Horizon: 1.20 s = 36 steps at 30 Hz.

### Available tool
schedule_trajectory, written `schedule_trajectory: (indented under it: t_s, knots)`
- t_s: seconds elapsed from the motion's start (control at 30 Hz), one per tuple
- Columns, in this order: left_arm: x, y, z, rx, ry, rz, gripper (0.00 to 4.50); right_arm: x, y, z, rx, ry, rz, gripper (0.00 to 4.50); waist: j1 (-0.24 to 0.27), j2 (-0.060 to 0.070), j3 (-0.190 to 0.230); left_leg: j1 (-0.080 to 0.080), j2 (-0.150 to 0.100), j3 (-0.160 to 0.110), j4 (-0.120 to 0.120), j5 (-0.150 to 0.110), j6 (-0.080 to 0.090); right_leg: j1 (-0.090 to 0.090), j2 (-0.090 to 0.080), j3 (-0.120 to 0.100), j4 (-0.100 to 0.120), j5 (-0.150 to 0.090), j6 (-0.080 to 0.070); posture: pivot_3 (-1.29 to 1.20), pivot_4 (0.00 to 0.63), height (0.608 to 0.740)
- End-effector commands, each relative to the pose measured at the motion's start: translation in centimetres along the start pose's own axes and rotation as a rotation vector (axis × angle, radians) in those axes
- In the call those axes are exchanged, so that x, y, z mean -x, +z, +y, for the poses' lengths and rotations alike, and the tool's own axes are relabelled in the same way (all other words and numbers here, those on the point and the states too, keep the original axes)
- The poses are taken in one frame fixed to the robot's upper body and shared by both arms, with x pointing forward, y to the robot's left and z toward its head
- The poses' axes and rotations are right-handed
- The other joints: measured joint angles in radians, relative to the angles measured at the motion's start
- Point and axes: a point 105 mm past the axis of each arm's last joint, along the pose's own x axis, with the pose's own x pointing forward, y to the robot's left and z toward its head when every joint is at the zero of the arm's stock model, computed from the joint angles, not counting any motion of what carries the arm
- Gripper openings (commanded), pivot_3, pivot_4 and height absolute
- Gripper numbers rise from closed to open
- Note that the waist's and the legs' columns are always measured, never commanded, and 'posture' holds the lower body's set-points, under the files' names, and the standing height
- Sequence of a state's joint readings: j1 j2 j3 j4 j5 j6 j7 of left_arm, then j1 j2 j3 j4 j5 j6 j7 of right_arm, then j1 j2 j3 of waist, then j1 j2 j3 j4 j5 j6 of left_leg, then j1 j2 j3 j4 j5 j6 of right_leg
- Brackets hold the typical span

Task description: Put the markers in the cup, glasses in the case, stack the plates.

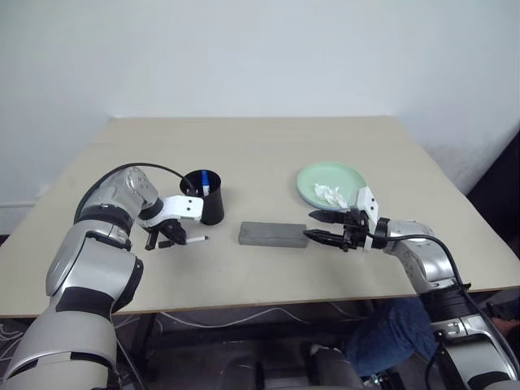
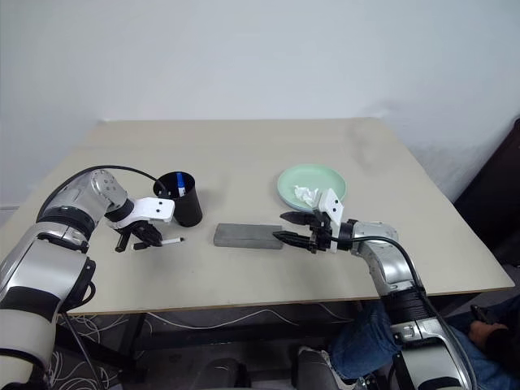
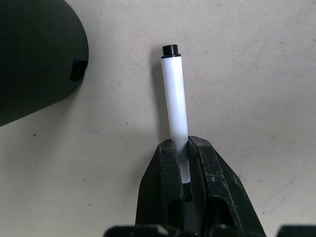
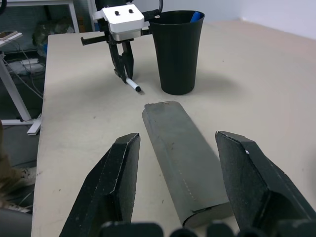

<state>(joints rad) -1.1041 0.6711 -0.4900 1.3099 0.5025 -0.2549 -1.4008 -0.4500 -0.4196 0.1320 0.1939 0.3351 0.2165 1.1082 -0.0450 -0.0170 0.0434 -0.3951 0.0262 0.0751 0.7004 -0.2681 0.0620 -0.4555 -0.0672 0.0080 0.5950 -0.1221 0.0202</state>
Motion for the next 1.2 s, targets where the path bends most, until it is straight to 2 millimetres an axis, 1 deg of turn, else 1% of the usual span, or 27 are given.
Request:
schedule_trajectory:
  t_s: [0.03, 0.47, 1.0, 1.2]
  knots:
    - [-0.5, -0.8, -0.4, 0.001, -0.013, 0.042, 0.04, 0.2, 1.5, -0.6, 0.047, -0.013, -0.036, 2.64, 0.0, 0.0, 0.0, 0.0, 0.0, 0.0, 0.0, 0.0, 0.0, 0.0, 0.0, 0.0, 0.0, 0.0, 0.0, 0.0, 0.0, 0.721]
    - [1.3, 0.6, 0.5, -0.032, 0.02, -0.042, 0.04, 0.1, 1.5, -0.7, 0.05, -0.008, -0.037, 2.64, 0.0, 0.0, 0.0, -0.001, 0.0, 0.0, 0.0, 0.0, 0.0, -0.001, 0.0, 0.0, -0.001, 0.0, 0.0, 0.0, 0.0, 0.721]
    - [2.4, 1.7, 1.4, -0.069, 0.087, -0.086, 0.04, -0.1, 1.5, -0.7, 0.05, -0.002, -0.039, 2.64, 0.0, 0.0, 0.0, -0.004, 0.0, 0.001, 0.0, 0.002, 0.003, -0.003, 0.0, 0.0, -0.001, 0.0, 0.0, 0.0, 0.0, 0.721]
    - [3.6, 2.5, 1.8, -0.088, 0.106, -0.136, 0.04, 0.0, 1.5, -0.7, 0.051, -0.005, -0.039, 2.64, 0.0, -0.001, 0.0, -0.004, 0.0, 0.001, 0.0, 0.002, 0.003, -0.003, 0.0, 0.0, -0.001, 0.0, 0.0, 0.0, 0.0, 0.721]
